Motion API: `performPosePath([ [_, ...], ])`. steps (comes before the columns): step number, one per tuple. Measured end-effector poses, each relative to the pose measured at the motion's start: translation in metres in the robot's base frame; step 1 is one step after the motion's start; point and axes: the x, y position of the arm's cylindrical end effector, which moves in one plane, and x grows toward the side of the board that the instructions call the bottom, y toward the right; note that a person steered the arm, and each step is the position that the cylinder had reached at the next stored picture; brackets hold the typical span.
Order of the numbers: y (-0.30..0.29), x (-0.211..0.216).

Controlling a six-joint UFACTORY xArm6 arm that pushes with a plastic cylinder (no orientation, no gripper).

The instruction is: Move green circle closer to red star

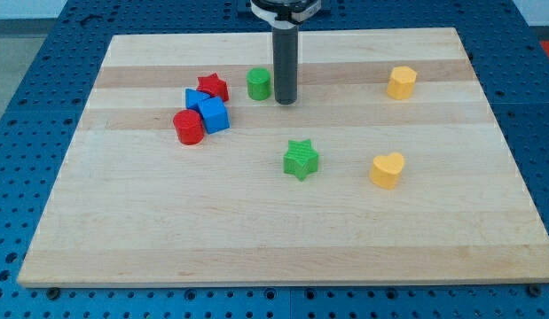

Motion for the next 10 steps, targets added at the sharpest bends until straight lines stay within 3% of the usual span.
performPosePath([
  [2,0.030,0.000],
  [7,-0.029,0.008],
  [8,-0.026,0.012],
  [9,0.013,0.018],
  [10,0.021,-0.008],
])
